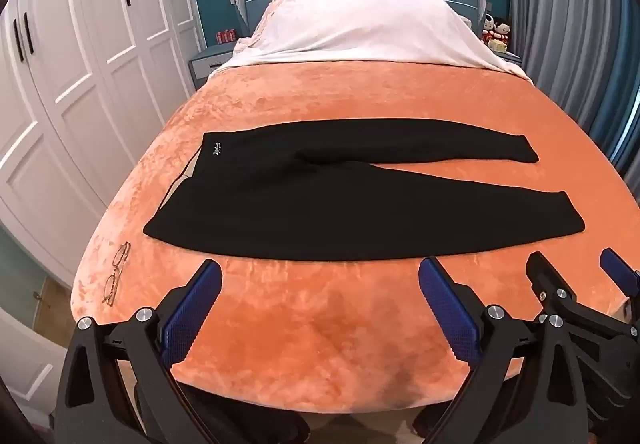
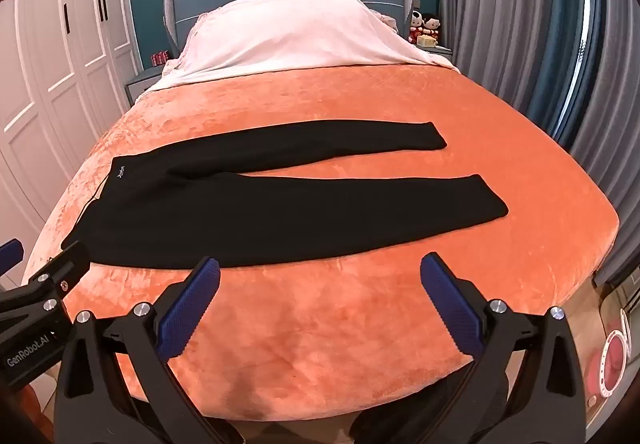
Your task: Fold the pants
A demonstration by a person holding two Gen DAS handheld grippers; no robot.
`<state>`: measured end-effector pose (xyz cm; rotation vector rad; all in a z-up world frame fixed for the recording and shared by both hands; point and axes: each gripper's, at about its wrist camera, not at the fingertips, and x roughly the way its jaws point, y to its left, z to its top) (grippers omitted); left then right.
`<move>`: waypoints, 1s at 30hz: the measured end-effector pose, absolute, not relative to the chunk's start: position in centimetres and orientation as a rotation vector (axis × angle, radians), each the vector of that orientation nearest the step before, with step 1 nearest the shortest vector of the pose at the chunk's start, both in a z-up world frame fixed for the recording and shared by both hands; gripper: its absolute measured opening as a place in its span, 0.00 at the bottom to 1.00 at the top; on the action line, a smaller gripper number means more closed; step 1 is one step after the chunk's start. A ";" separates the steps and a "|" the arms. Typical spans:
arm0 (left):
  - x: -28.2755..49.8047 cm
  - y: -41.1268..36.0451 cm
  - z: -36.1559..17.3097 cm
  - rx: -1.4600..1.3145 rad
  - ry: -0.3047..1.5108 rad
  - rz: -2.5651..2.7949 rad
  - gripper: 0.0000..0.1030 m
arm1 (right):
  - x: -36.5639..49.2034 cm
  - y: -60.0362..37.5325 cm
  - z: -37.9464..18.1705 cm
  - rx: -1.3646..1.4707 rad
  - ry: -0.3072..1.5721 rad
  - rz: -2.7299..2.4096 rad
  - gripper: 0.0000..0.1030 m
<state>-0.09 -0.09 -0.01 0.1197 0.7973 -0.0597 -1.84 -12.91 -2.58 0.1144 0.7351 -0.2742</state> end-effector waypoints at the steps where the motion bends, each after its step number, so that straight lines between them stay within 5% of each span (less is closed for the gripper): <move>1: 0.2 0.0 -0.1 0.106 0.830 -0.074 0.94 | -1.8 -12.9 -2.6 0.118 0.735 -0.274 0.96; 30: 0.1 -0.4 -0.8 0.122 0.813 -0.046 0.95 | -1.8 -12.7 -2.6 0.128 0.737 -0.270 0.96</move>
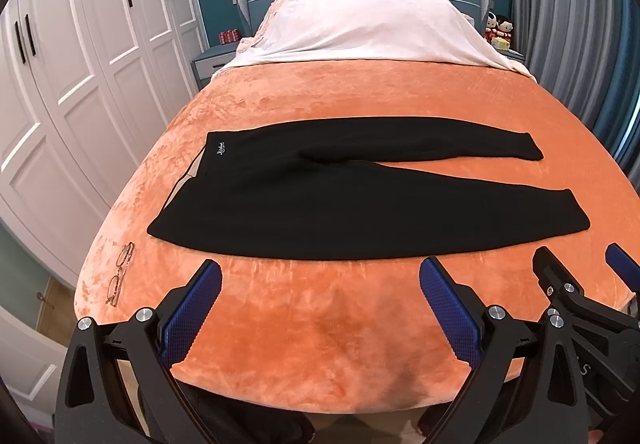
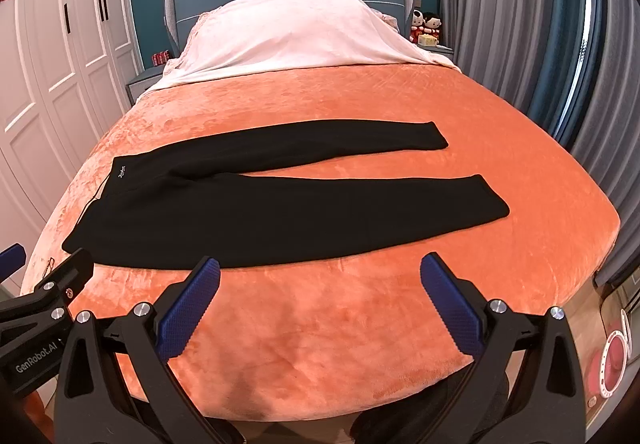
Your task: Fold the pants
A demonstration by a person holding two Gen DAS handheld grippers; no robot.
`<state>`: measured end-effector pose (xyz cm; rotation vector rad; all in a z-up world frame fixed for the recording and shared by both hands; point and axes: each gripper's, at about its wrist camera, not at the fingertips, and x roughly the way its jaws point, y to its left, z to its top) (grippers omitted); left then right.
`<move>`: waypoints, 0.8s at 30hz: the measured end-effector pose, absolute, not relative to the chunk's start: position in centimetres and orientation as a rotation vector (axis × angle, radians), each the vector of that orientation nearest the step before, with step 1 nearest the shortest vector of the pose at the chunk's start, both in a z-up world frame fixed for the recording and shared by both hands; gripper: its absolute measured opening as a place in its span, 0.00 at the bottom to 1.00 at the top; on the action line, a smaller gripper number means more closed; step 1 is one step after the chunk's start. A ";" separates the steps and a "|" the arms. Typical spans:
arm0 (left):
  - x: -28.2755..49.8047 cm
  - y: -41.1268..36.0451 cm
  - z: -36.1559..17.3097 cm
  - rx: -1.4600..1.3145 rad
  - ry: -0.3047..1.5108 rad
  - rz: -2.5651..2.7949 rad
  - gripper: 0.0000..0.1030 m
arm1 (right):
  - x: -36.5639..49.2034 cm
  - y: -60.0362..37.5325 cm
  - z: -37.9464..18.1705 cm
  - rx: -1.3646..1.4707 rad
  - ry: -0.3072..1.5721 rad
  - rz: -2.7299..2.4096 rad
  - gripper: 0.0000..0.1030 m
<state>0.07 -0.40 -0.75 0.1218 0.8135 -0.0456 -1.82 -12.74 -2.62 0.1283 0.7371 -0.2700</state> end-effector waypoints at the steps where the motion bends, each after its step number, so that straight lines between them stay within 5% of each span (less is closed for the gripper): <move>1: 0.0 -0.4 -0.7 0.123 0.812 -0.044 0.95 | -1.8 -12.8 -2.6 0.129 0.737 -0.269 0.96; 24: 2.1 -0.1 -2.7 0.133 0.857 -0.042 0.95 | 0.1 -13.6 -4.4 0.129 0.793 -0.269 0.96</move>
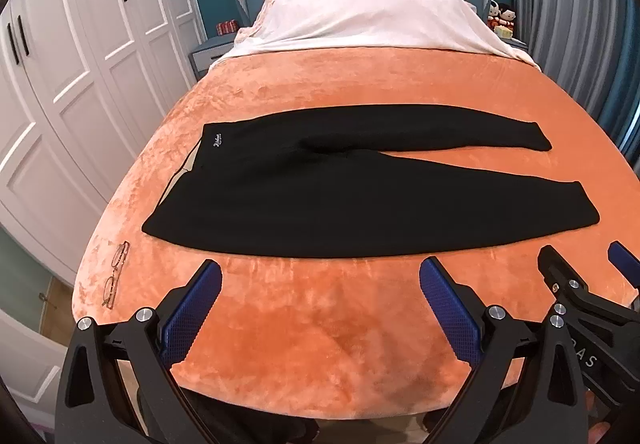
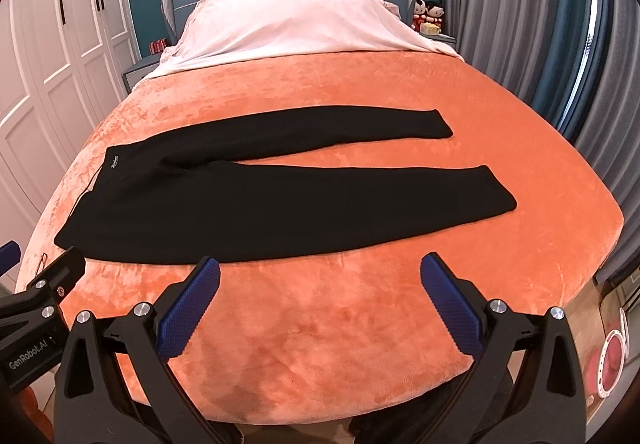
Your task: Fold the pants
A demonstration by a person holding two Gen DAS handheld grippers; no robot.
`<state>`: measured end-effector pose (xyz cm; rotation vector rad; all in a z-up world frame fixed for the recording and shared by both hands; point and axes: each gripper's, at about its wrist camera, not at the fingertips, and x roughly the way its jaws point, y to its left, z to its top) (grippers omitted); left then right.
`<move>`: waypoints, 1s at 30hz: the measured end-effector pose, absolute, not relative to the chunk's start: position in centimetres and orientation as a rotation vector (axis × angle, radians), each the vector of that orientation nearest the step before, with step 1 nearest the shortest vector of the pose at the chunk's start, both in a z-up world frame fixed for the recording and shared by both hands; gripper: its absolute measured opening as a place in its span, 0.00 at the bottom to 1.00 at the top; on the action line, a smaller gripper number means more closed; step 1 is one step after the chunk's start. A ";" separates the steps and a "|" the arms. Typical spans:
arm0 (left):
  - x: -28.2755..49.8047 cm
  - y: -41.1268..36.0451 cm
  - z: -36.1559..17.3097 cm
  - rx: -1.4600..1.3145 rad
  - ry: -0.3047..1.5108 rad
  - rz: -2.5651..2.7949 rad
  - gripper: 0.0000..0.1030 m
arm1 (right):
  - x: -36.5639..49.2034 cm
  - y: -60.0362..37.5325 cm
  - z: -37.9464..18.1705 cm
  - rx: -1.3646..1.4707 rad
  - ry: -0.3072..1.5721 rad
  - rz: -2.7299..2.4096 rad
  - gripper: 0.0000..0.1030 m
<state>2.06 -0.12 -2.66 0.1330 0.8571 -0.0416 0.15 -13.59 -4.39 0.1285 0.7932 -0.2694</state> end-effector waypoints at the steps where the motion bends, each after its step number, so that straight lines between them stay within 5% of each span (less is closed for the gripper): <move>1: 2.2 -0.1 -2.7 0.133 0.859 -0.042 0.95 | 0.2 -13.6 -4.4 0.130 0.794 -0.269 0.96; 30: 6.3 0.4 -5.2 0.129 0.936 -0.020 0.95 | 3.6 -14.8 -7.0 0.153 0.860 -0.267 0.96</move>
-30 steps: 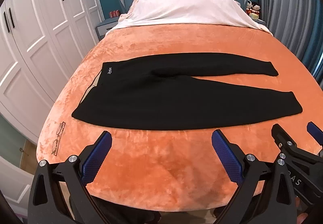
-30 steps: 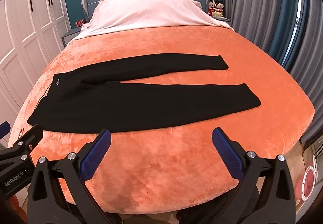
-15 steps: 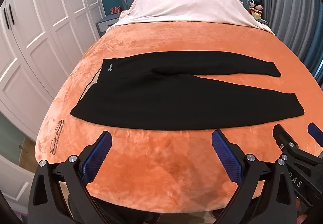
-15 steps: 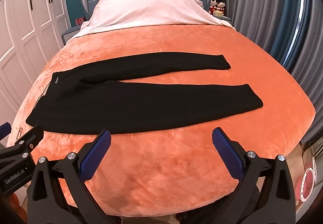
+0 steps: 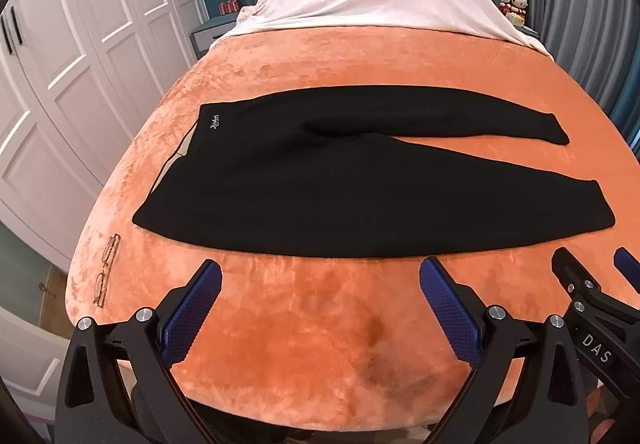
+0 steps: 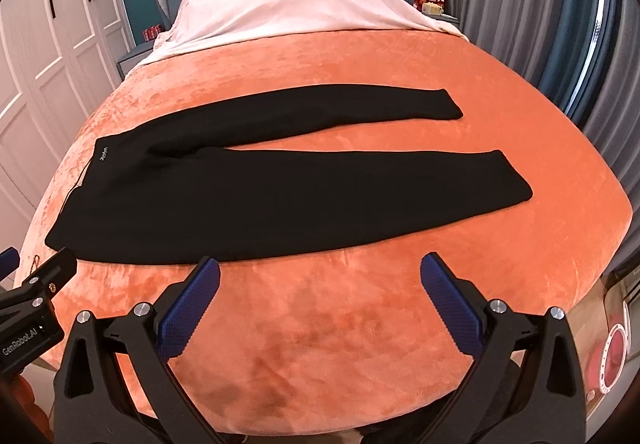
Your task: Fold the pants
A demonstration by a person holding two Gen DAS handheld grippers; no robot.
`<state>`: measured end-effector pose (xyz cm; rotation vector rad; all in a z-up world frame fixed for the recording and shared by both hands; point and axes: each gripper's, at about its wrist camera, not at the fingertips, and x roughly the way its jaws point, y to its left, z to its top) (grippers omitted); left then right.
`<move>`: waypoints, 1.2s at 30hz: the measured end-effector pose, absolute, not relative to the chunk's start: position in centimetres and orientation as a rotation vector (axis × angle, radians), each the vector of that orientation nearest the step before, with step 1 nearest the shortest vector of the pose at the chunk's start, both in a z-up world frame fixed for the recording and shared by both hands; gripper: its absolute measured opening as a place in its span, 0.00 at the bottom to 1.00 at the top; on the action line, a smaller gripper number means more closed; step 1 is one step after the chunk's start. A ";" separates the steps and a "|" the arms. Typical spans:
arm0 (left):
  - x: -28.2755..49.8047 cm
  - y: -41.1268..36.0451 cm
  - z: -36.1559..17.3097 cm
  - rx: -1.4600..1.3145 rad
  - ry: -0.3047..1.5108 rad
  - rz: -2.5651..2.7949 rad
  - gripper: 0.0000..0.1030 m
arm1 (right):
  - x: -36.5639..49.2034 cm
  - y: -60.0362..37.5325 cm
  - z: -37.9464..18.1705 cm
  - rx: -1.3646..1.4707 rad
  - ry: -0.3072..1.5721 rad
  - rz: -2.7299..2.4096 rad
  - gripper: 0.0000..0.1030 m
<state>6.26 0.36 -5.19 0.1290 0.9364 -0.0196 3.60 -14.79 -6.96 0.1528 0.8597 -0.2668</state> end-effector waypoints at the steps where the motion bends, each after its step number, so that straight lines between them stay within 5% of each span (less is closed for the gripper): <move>1: 6.4 0.3 -5.3 0.130 0.940 -0.018 0.95 | 3.7 -14.8 -7.1 0.153 0.862 -0.267 0.96; 20: 15.5 0.5 -10.4 0.198 1.016 0.031 0.95 | 11.3 -21.6 -11.8 0.113 0.909 -0.270 0.96; 36: 42.2 18.0 -12.3 0.004 1.003 0.308 0.95 | 34.2 -53.3 -16.4 0.377 0.869 -0.405 0.96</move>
